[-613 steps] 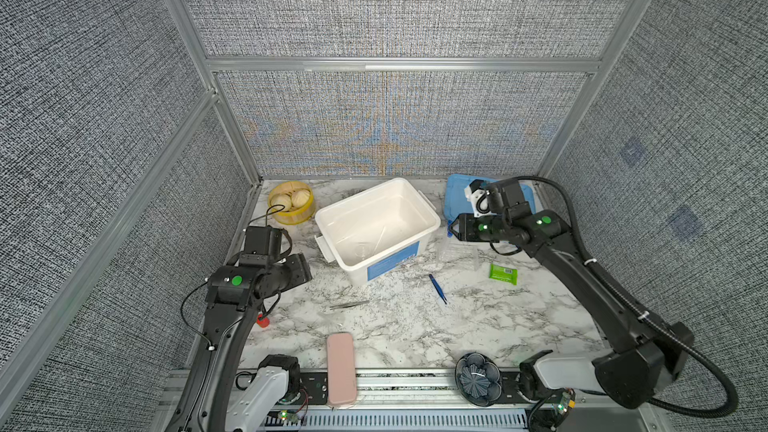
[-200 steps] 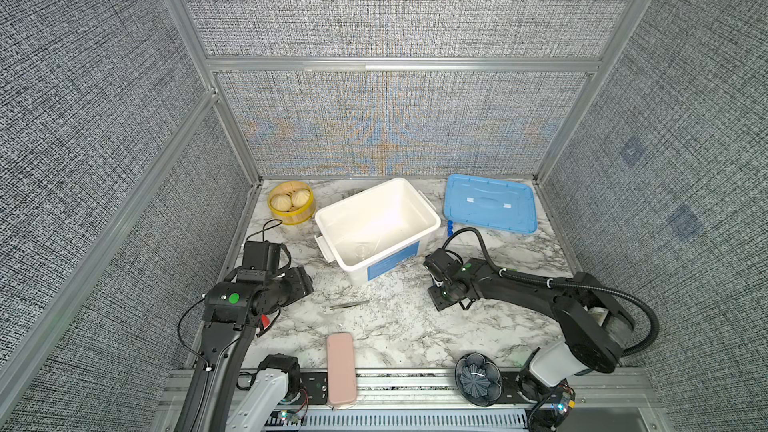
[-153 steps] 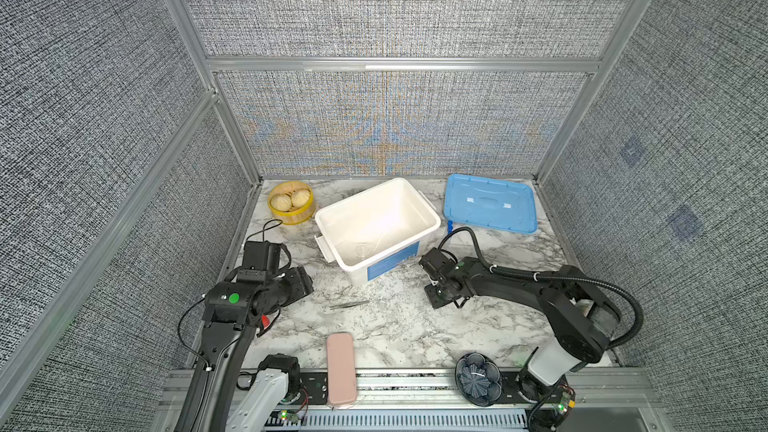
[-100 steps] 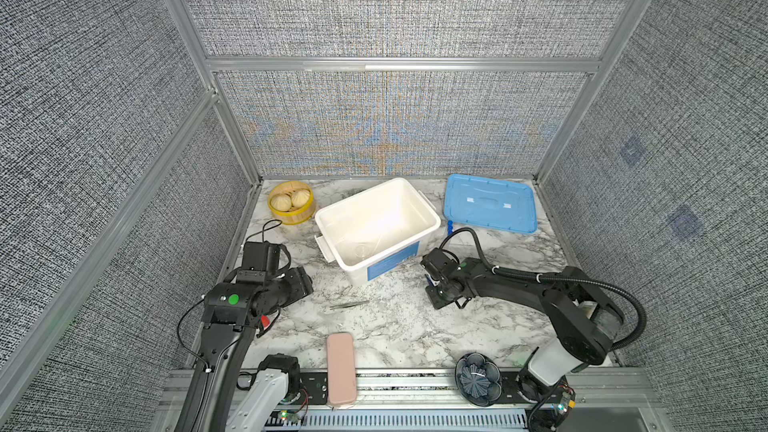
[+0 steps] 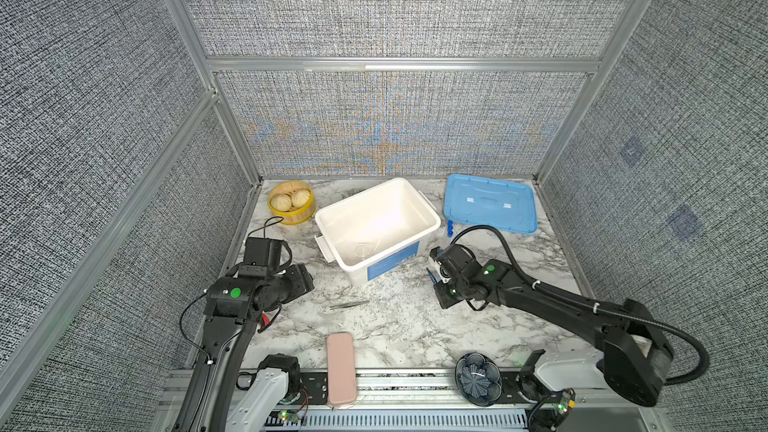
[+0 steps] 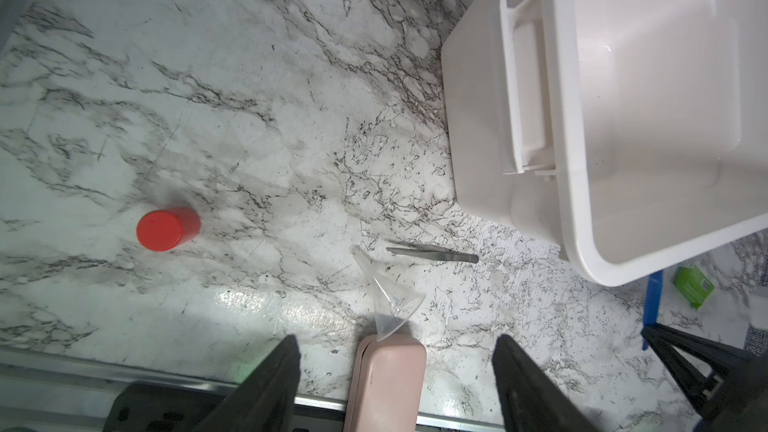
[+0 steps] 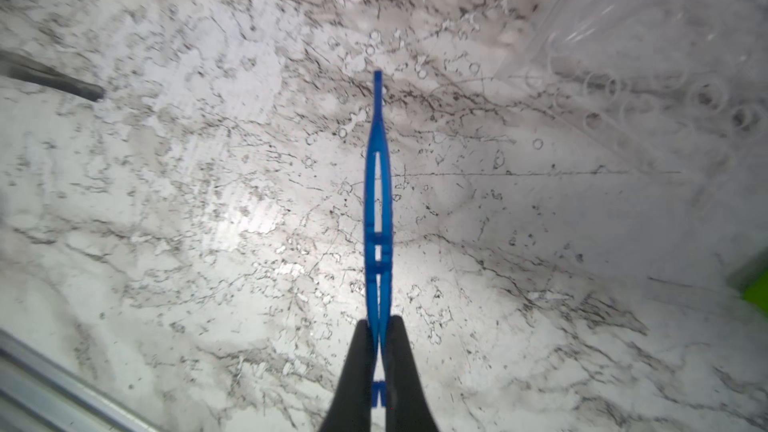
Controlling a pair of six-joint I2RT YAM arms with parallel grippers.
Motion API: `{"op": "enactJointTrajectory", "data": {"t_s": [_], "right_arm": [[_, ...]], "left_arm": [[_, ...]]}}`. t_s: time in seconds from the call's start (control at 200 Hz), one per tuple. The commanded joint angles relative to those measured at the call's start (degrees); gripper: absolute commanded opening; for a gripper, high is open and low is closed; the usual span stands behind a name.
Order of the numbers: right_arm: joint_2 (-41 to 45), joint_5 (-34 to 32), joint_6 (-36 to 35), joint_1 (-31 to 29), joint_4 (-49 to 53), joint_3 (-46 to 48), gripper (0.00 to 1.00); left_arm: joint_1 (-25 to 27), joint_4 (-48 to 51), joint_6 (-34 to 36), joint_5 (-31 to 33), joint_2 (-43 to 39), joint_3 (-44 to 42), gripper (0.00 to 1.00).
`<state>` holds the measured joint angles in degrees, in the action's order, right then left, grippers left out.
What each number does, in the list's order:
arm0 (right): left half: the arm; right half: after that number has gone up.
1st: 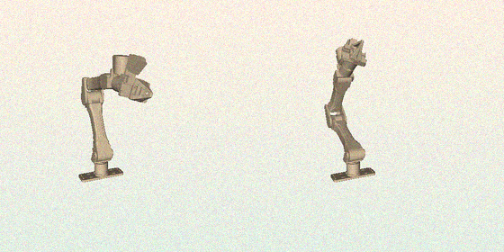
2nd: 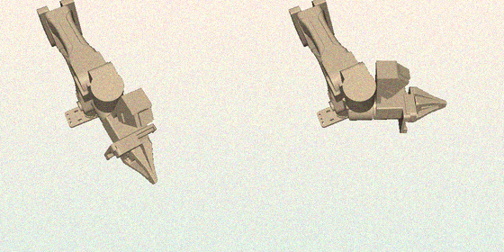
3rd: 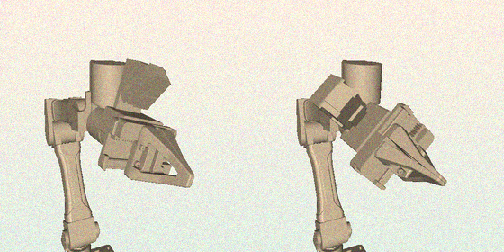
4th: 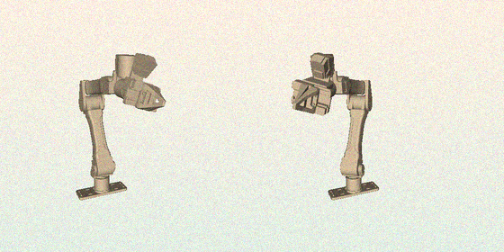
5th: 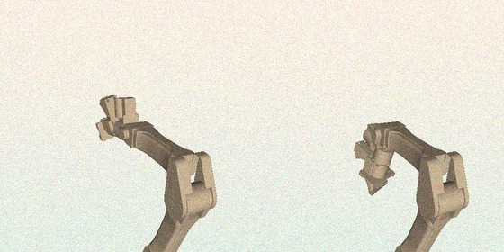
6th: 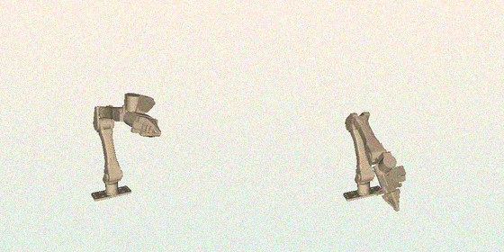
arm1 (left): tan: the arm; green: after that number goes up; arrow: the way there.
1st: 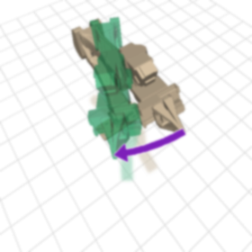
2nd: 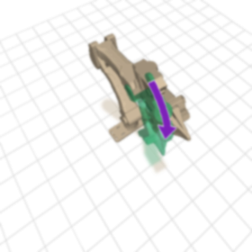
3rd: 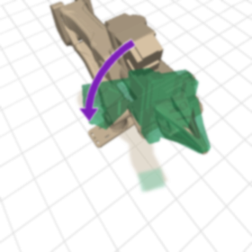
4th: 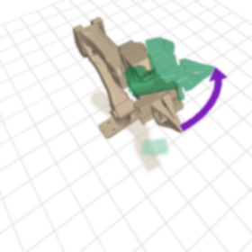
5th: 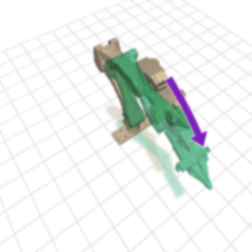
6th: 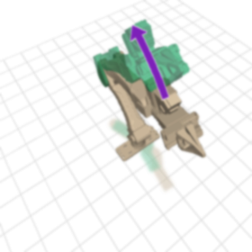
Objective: Organize the chemistry lab equipment
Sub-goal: 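Close the right gripper on the blue tweezers and lift them, then carry the blue tweezers into the white tub and open the right gripper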
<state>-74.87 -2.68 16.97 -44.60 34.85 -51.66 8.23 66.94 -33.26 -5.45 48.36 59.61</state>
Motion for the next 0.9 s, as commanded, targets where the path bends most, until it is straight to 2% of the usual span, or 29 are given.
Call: {"op": "enactJointTrajectory", "data": {"t_s": [0.0,0.12,0.225,0.535,0.75,0.895], "right_arm": [[3.44,-0.88,-2.26,-0.14,3.53,-3.91,0.02],[5.91,-1.72,-7.05,-0.14,3.18,-11.00,0.02],[2.82,-1.18,-11.06,0.10,2.00,-17.85,0.00],[-22.23,-0.80,-14.74,3.33,11.45,-46.67,0.00],[-38.03,3.82,-16.96,7.15,22.47,-64.39,0.00],[-47.57,0.28,-17.41,7.61,28.90,-73.52,0.00]], "left_arm": [[0.00,0.36,0.19,0.93,-0.09,0.95,0.75],[-0.01,-0.20,0.12,-0.32,-0.59,0.53,0.75],[0.03,-0.38,-0.27,-1.54,-0.11,0.51,0.75],[-0.01,-3.21,-1.37,-5.60,0.50,-0.43,0.76],[0.02,-4.10,-1.28,-6.07,0.55,-1.72,0.76],[-0.05,-3.13,0.20,-4.48,0.99,-1.50,0.76]]}}
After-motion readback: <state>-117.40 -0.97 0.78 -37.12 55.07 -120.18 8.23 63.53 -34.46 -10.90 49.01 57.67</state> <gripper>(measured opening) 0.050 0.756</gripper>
